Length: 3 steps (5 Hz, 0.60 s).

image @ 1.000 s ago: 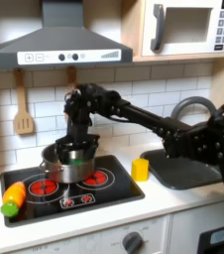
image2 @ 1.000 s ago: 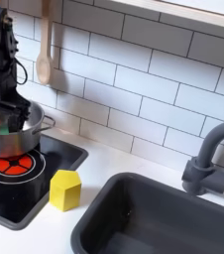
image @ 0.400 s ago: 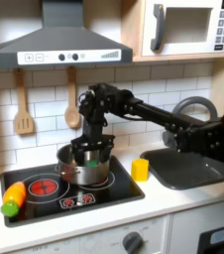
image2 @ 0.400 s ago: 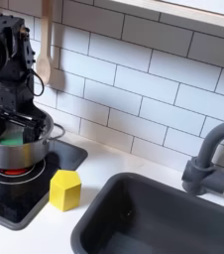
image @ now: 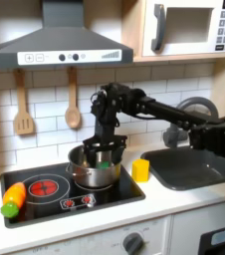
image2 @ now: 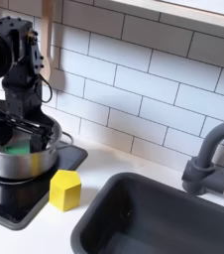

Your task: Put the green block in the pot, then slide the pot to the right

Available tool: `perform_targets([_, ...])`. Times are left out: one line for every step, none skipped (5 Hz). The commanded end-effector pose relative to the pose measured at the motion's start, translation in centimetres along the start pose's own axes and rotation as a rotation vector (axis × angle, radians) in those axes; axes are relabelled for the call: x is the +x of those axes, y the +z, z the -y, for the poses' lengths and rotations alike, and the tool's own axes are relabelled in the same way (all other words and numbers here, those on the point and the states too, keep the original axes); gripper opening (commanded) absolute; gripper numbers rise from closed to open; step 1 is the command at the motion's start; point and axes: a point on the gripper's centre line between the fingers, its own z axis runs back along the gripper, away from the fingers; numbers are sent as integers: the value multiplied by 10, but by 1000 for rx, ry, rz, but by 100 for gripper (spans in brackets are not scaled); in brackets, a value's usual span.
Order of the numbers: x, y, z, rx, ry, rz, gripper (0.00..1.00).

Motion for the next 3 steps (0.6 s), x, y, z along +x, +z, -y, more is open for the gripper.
perform_targets([-15,5,9,-2,-18,-1,100])
perform_targets([-14,8,8,-3,-16,7,100])
perform_targets([-14,8,10,-4,-21,4,100])
